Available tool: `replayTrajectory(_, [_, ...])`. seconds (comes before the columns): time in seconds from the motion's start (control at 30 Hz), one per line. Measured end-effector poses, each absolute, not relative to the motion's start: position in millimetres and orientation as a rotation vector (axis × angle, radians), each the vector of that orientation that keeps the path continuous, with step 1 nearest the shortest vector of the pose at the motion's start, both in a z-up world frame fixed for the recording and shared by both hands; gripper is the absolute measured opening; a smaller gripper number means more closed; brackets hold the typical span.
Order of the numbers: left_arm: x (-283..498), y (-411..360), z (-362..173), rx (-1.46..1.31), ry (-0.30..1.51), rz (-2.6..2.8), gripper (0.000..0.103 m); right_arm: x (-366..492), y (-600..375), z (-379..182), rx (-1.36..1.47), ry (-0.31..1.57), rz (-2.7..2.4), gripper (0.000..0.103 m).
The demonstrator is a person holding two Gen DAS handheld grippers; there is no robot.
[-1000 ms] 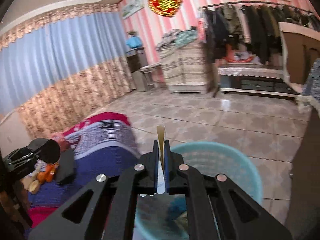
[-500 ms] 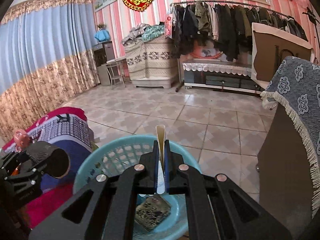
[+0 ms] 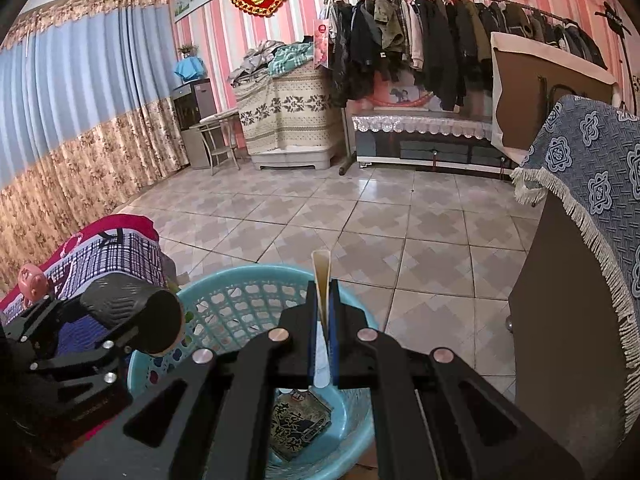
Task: Collect trash
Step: 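Carry the card and cylinder over the blue basket and open both grippers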
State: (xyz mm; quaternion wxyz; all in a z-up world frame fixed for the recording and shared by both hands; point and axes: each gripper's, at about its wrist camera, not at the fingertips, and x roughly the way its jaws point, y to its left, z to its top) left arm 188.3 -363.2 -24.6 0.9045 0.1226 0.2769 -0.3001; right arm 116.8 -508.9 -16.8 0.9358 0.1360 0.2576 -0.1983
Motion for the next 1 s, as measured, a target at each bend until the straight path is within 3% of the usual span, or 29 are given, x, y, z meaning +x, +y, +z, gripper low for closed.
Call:
replayTrajectory(0.1, [191.2, -364.5, -21.5, 0.26, 0.574, -0.623, 0.071, 118.0, -507.5, -16.2, 0.277, 0.525, -0.404, 0.005])
replayTrajectory(0.17, [193.4, -361.4, -17.9, 0.259, 0.565, -0.602, 0.082, 118.4, -506.1, -15.4, 0.274, 0.525, -0.399, 0.005])
replayTrajectory(0.53, [205.3, -314.1, -3.9, 0.182, 0.543, -0.495, 0.095, 120.8, -502.4, -15.5, 0.268, 0.525, -0.389, 0.005])
replayTrajectory(0.9, [201.3, -263.1, 4.5, 0.159, 0.521, -0.409, 0.095, 139.7, -472.9, -12.8, 0.224, 0.54, -0.352, 0.007])
replayTrajectory(0.93, [200.4, -259.8, 5.3, 0.158, 0.518, -0.404, 0.095, 142.5, -471.0, -13.1, 0.22, 0.547, -0.35, 0.015])
replayTrajectory(0.97, [199.3, -256.1, 6.3, 0.158, 0.515, -0.398, 0.095, 144.3, -468.3, -13.8, 0.217, 0.553, -0.347, 0.039])
replayTrajectory(1.0, [197.7, -252.7, 7.0, 0.16, 0.512, -0.393, 0.095, 146.1, -466.5, -13.7, 0.214, 0.556, -0.346, 0.054])
